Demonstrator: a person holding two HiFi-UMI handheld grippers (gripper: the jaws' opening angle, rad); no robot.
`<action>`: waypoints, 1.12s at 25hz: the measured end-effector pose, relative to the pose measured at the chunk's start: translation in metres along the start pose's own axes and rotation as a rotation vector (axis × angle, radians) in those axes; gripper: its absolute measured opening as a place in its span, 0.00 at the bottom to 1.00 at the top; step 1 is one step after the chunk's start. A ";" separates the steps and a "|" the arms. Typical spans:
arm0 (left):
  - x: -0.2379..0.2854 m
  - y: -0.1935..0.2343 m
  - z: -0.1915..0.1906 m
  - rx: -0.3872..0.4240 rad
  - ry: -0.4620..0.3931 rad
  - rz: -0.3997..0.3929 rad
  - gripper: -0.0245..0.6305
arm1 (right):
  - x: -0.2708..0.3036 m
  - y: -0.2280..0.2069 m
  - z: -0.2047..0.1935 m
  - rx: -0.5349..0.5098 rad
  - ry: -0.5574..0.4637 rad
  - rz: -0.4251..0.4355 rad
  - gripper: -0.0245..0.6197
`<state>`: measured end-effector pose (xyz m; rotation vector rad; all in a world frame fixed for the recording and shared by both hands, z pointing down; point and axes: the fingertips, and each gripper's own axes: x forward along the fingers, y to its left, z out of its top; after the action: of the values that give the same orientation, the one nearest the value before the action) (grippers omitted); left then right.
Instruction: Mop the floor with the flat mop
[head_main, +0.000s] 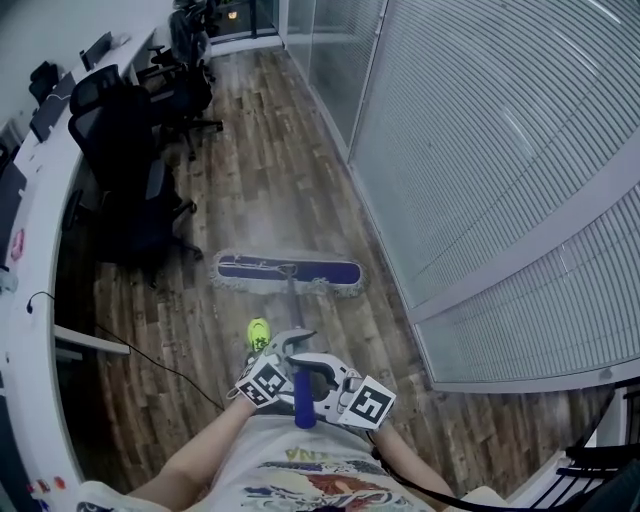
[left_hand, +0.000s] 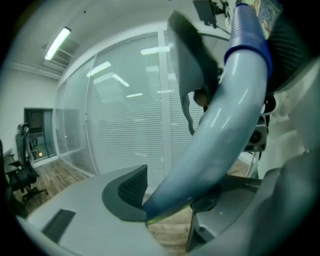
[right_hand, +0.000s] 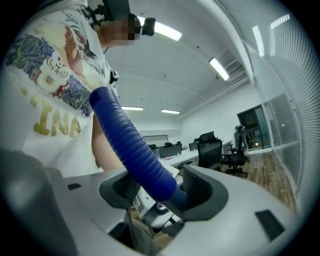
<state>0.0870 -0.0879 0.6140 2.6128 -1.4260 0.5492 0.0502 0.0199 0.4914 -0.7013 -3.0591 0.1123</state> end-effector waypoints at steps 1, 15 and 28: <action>0.000 0.001 -0.004 0.010 0.005 -0.009 0.30 | 0.002 0.001 -0.007 -0.006 0.027 0.025 0.42; 0.022 0.130 -0.010 0.000 -0.020 0.002 0.30 | 0.053 -0.120 0.000 -0.001 -0.011 0.036 0.42; 0.051 0.376 0.009 -0.004 -0.054 -0.058 0.30 | 0.155 -0.355 0.027 0.090 -0.037 -0.096 0.42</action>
<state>-0.1986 -0.3377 0.5971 2.6753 -1.3592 0.4722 -0.2438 -0.2332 0.4873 -0.5533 -3.0931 0.2635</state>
